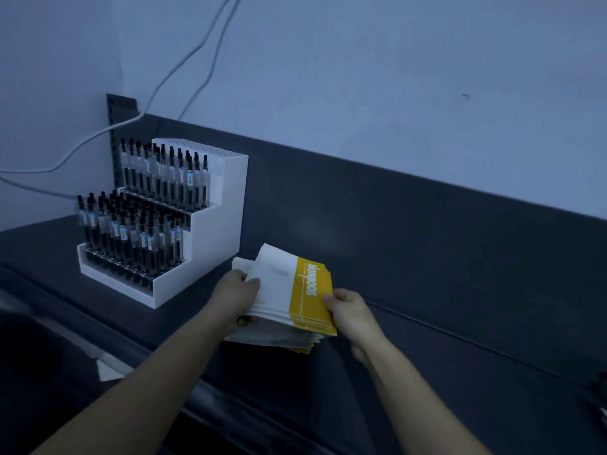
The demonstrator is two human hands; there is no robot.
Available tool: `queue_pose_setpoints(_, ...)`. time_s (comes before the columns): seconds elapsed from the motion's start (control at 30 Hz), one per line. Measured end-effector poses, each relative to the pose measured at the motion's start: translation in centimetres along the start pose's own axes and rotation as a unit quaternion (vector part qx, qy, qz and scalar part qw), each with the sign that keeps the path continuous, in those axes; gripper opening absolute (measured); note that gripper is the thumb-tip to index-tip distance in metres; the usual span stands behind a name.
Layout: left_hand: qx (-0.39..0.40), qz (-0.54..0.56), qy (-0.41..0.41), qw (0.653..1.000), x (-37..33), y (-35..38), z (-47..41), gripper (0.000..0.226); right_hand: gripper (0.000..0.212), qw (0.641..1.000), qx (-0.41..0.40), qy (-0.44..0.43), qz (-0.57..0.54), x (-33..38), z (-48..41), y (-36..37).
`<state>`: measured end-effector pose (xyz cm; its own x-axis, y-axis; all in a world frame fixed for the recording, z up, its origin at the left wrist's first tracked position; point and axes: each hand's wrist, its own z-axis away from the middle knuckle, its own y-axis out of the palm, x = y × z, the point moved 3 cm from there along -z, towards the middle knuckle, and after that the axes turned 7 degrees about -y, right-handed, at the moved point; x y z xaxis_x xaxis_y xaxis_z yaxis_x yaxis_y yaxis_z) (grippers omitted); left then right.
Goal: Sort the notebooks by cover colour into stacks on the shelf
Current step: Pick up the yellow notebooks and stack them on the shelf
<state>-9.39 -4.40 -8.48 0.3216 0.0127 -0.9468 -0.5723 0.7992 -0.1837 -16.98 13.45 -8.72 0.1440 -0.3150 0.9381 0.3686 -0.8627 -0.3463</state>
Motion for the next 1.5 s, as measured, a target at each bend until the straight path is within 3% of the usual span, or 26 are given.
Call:
queue_pose_setpoints(0.27, 0.051, -0.046, 0.063, 0.996, -1.0, 6.8, 5.2, 0.013, 0.005, 0.996, -0.083, 0.002, -0.011, -1.5, 6.1, -6.9)
queue_pose_setpoints(0.43, 0.096, -0.06, 0.105, 0.988, -1.4, 12.5, 9.1, 0.017, 0.015, 0.991, -0.132, -0.003, 0.011, -2.7, 10.1, -12.6)
queue_pose_setpoints(0.6, 0.112, -0.08, 0.153, 0.979, -1.4, 19.5, 14.0, 0.015, 0.01, 0.985, -0.172, -0.015, 0.017, -4.8, 14.8, -20.0)
queue_pose_setpoints(0.8, 0.146, -0.079, 0.159, 0.973, -1.1, 28.6, 21.2, 0.015, 0.01, 0.976, -0.215, 0.009, 0.024, -8.0, 21.0, -29.0)
queue_pose_setpoints(0.87, 0.154, -0.078, 0.159, 0.972, -0.9, 31.5, 23.5, 0.016, 0.019, 0.974, -0.227, 0.016, 0.012, -9.0, 22.9, -31.9)
queue_pose_setpoints(0.93, 0.166, -0.078, 0.162, 0.97, -0.9, 34.2, 25.8, 0.016, 0.01, 0.971, -0.237, 0.018, 0.011, -9.9, 24.7, -34.7)
queue_pose_setpoints(1.07, 0.185, -0.073, 0.166, 0.966, -0.9, 39.0, 29.4, 0.014, 0.011, 0.963, -0.264, 0.026, 0.035, -11.3, 27.7, -39.5)
queue_pose_setpoints(1.5, 0.29, -0.102, 0.211, 0.928, -3.3, 53.2, 36.1, 0.015, 0.013, 0.932, -0.358, 0.047, 0.014, -15.5, 32.5, -52.8)
